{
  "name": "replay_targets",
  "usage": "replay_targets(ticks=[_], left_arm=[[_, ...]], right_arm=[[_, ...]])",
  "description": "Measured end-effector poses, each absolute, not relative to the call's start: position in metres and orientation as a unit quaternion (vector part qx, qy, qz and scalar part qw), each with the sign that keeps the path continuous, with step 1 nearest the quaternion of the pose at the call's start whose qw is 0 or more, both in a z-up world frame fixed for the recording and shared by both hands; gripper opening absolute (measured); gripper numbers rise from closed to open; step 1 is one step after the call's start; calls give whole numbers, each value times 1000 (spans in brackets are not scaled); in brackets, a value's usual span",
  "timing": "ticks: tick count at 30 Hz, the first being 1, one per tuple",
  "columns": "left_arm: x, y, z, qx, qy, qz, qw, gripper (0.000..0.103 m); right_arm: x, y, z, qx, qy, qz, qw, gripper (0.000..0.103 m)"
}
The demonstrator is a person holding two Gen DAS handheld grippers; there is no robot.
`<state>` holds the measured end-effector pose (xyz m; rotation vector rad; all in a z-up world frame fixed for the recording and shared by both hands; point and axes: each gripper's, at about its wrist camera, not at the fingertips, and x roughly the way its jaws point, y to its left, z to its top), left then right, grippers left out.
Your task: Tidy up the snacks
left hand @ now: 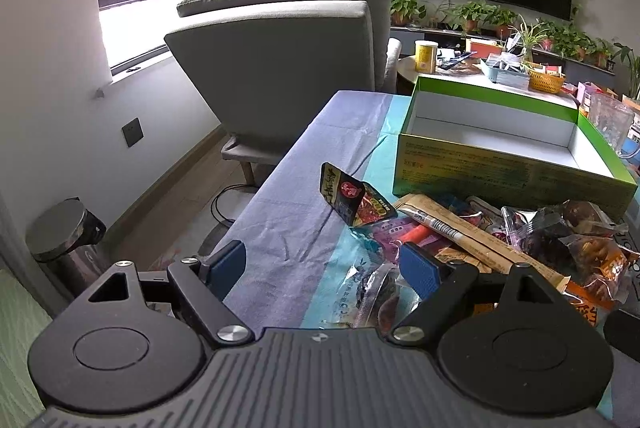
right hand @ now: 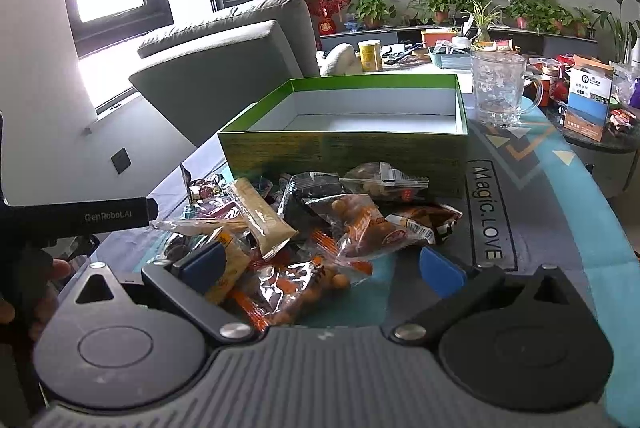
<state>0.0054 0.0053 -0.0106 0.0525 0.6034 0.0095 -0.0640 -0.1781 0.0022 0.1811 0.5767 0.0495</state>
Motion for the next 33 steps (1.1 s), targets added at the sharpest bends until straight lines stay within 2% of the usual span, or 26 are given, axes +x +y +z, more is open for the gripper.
replay_targets(ticks=[33], left_arm=[[5, 7, -5, 23, 290, -6, 957, 83]], right_arm=[[-60, -173, 3, 79, 293, 30, 953, 103]])
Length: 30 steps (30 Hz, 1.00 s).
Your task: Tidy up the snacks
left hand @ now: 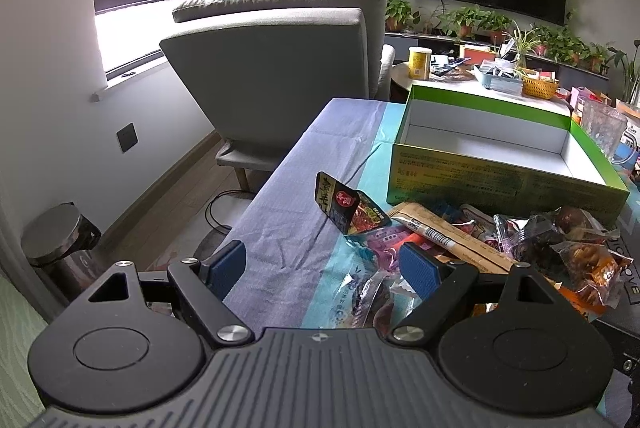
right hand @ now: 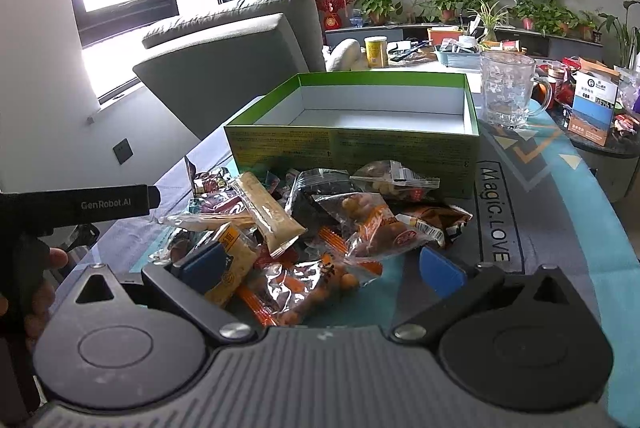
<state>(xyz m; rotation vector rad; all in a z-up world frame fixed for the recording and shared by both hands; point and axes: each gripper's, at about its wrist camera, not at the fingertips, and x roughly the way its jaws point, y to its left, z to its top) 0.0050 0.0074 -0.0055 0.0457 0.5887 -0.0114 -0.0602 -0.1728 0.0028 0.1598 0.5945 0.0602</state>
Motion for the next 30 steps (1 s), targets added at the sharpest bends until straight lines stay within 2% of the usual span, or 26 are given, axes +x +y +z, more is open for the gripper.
replay_targets(ticks=[30], left_arm=[[4, 19, -4, 18, 286, 10, 958, 83]], right_arm=[[-58, -162, 4, 63, 293, 41, 953, 103]])
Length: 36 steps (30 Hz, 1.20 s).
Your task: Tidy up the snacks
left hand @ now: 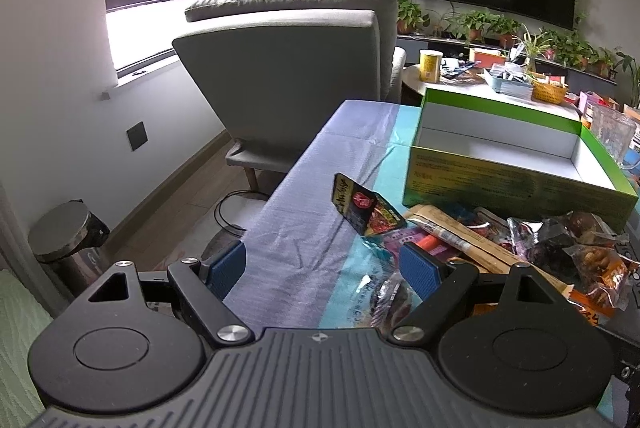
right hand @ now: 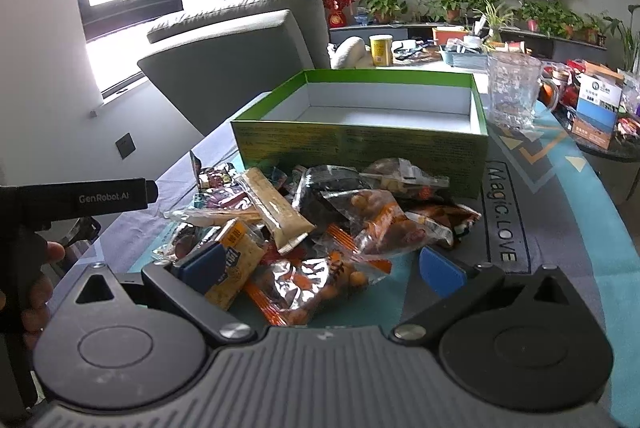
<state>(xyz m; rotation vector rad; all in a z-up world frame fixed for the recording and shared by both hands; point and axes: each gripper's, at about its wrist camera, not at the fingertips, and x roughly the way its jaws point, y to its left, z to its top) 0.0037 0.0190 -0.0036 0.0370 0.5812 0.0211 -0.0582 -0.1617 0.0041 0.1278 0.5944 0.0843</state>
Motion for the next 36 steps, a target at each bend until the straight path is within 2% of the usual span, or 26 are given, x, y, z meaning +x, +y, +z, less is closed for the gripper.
replay_targets(ticks=[8, 15, 25, 29, 31, 34, 36], left_arm=[[6, 36, 3, 6, 277, 30, 960, 83], [8, 53, 3, 0, 275, 40, 961, 83], [17, 72, -7, -29, 287, 48, 956, 83], [21, 71, -11, -36, 293, 43, 954, 83], [23, 67, -11, -34, 294, 39, 954, 83], [23, 59, -10, -28, 293, 28, 955, 83], [23, 53, -9, -22, 291, 19, 956, 83]], right_arm=[[-47, -130, 8, 10, 293, 90, 952, 103], [-30, -97, -2, -44, 327, 121, 936, 103], [-14, -71, -18, -115, 362, 86, 921, 102], [-17, -81, -19, -109, 362, 81, 922, 91], [-21, -86, -18, -107, 365, 82, 921, 80], [-24, -92, -18, -113, 366, 71, 921, 72], [-28, -100, -17, -115, 361, 60, 923, 71]])
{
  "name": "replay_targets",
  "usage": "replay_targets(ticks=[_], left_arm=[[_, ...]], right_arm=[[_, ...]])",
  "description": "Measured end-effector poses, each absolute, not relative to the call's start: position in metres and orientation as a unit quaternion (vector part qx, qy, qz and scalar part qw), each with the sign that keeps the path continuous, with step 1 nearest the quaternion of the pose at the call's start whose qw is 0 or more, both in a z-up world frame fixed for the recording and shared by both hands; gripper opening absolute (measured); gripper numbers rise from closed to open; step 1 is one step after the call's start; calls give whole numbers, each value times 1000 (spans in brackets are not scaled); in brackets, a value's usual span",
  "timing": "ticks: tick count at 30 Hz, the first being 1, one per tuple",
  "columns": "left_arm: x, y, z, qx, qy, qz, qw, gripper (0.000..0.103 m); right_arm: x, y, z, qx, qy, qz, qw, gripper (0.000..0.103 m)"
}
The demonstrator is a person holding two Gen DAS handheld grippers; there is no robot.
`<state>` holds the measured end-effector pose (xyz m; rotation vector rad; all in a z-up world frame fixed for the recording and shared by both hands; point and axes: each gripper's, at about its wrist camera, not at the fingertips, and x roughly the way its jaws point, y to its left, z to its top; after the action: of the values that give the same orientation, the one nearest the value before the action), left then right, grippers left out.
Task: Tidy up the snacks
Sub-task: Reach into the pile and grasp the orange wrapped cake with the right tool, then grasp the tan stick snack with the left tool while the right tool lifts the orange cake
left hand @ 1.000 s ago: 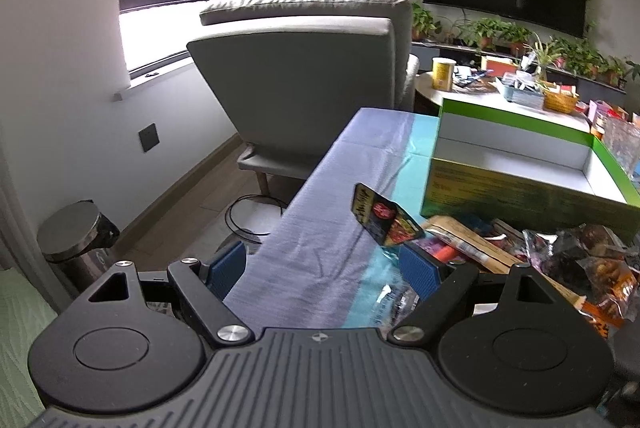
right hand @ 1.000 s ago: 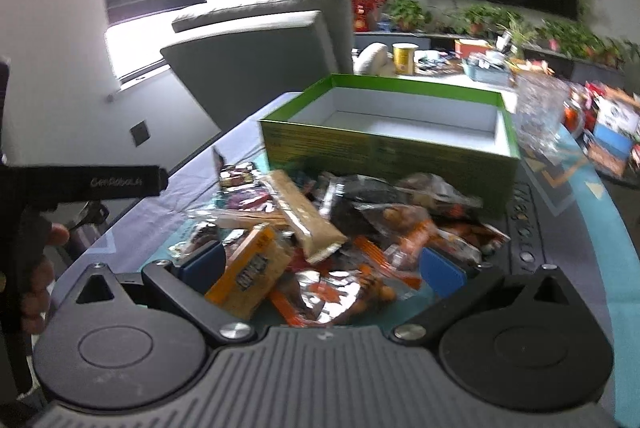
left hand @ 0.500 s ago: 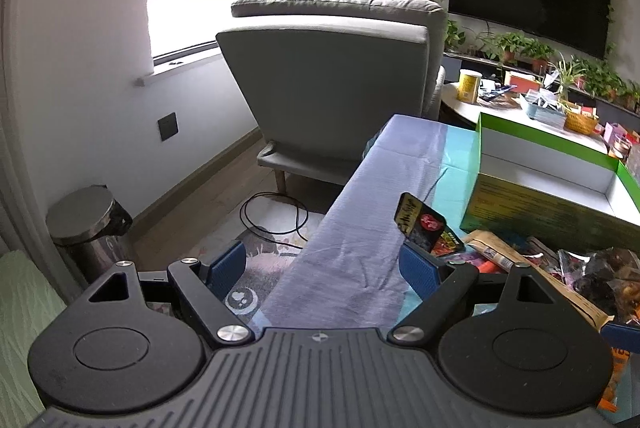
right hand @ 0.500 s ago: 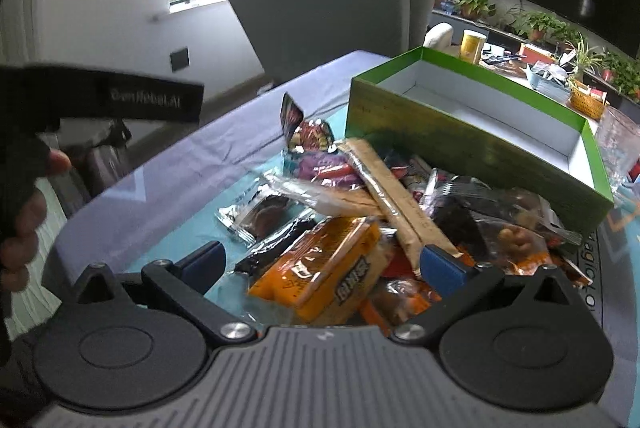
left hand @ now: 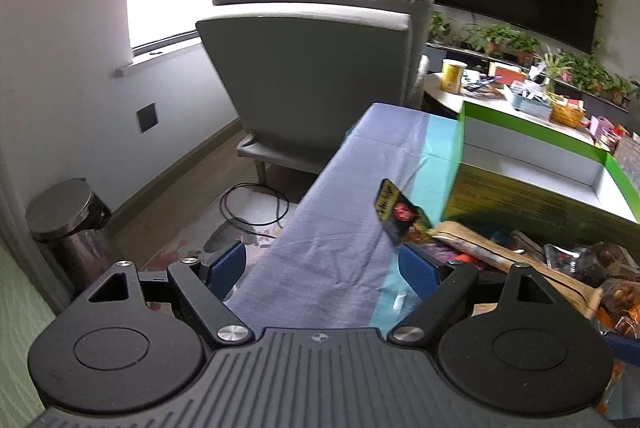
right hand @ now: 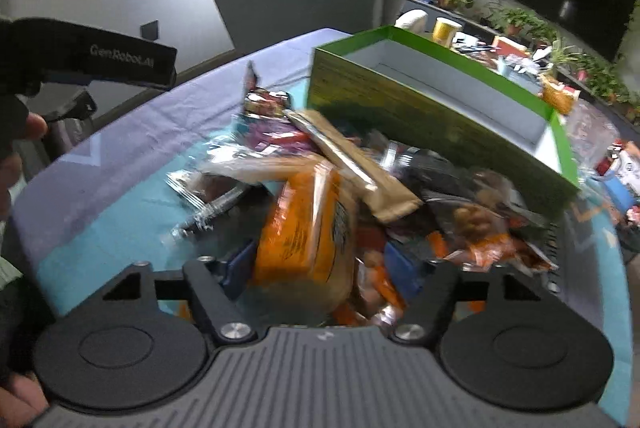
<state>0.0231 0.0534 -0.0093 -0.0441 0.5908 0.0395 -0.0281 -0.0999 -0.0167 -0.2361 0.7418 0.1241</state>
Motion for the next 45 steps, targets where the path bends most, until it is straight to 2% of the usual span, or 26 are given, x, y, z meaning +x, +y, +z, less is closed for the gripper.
replay_targets(ticks=[6, 9, 21, 24, 35, 40, 45], left_arm=[[26, 32, -9, 0, 292, -1, 956, 83], [31, 22, -10, 9, 300, -13, 954, 83], [50, -4, -7, 29, 310, -17, 950, 83], [57, -11, -7, 32, 319, -24, 947, 83], [90, -49, -14, 15, 396, -38, 917, 82], [102, -56, -24, -9, 436, -32, 899, 82], [105, -68, -34, 12, 453, -11, 892, 82]], right_arm=[[-36, -118, -12, -99, 339, 55, 934, 71], [-35, -114, -14, -120, 325, 69, 935, 75], [-27, -97, -33, -193, 303, 131, 924, 75], [-28, -100, -34, -196, 307, 136, 921, 50], [-44, -165, 5, -78, 282, 127, 948, 49], [-44, -194, 2, -34, 276, 81, 957, 50], [-45, -211, 0, 15, 270, 73, 960, 50]])
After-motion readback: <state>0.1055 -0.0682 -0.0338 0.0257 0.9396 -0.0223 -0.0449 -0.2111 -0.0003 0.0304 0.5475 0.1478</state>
